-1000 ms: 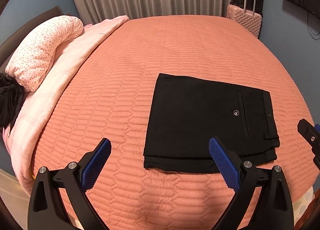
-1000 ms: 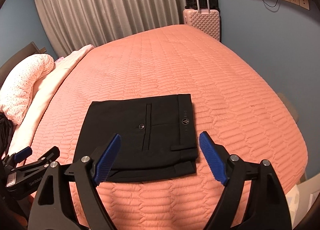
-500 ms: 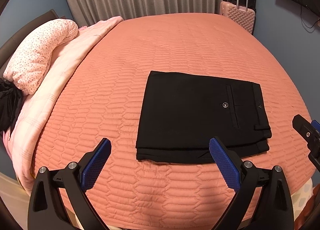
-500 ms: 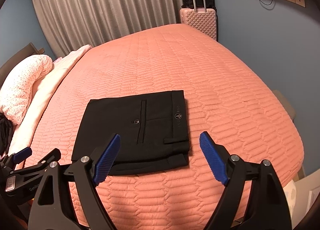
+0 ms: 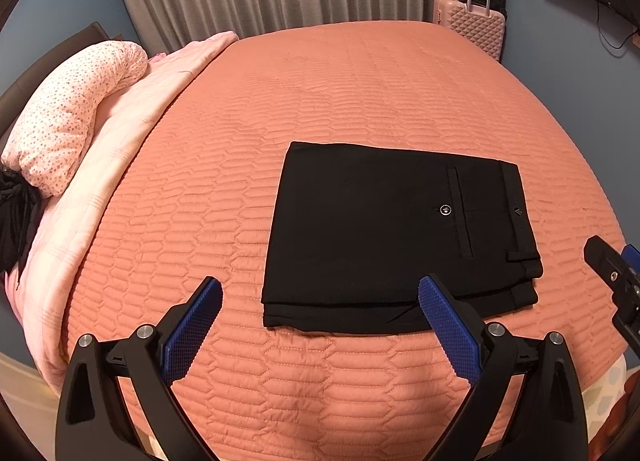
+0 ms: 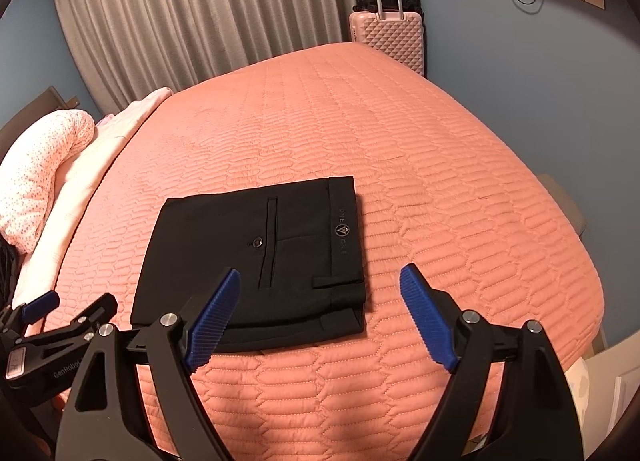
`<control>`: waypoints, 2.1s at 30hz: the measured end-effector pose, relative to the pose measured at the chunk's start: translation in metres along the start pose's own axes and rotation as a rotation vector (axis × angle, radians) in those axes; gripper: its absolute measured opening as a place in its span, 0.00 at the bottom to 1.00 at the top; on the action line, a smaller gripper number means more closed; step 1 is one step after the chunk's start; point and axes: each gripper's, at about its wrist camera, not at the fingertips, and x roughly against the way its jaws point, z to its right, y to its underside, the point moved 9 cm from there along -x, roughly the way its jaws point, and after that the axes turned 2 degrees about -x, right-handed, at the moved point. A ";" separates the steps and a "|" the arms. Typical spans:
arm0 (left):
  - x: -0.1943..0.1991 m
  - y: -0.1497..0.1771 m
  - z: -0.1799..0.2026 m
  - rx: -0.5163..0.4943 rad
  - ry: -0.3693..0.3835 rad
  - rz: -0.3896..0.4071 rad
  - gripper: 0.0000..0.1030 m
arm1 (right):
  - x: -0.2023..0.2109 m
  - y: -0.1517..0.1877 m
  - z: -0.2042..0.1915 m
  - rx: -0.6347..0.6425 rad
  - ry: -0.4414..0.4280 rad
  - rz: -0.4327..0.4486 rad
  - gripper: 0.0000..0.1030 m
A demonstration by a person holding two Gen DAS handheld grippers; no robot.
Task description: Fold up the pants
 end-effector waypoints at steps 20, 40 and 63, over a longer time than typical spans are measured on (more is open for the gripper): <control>-0.053 0.018 -0.045 0.065 0.041 -0.061 0.95 | -0.043 0.004 0.009 0.124 0.027 -0.044 0.95; -0.186 0.018 -0.032 0.099 0.456 -0.255 0.75 | -0.175 0.035 0.031 -0.064 -0.264 -0.317 0.96; -0.206 0.013 -0.059 0.459 0.667 -0.277 0.35 | -0.180 0.028 0.005 -0.075 -0.375 -0.318 0.84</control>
